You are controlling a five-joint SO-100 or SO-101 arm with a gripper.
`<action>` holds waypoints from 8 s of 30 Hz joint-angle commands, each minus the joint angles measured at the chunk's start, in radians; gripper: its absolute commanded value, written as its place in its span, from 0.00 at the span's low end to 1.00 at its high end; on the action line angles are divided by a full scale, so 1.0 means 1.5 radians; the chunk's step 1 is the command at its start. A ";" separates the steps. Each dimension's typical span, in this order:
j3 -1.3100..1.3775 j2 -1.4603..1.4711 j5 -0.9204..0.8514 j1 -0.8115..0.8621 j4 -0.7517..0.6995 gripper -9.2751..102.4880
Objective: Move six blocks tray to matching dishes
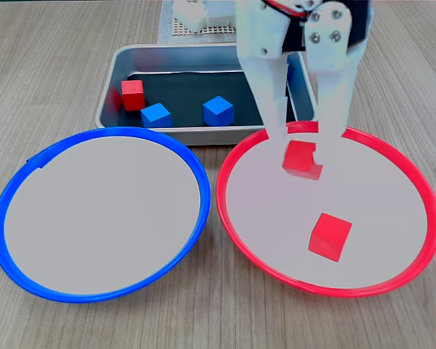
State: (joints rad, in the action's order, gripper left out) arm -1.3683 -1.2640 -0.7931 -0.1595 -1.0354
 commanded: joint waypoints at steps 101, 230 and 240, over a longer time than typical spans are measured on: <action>-0.363 -0.166 -0.393 0.320 -0.008 0.23; -0.204 -0.311 -0.682 0.081 -0.442 0.08; -0.405 -0.425 -0.818 0.086 -0.448 0.08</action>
State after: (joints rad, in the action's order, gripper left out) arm -1.9681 -1.8745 -2.0064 0.0031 -1.7181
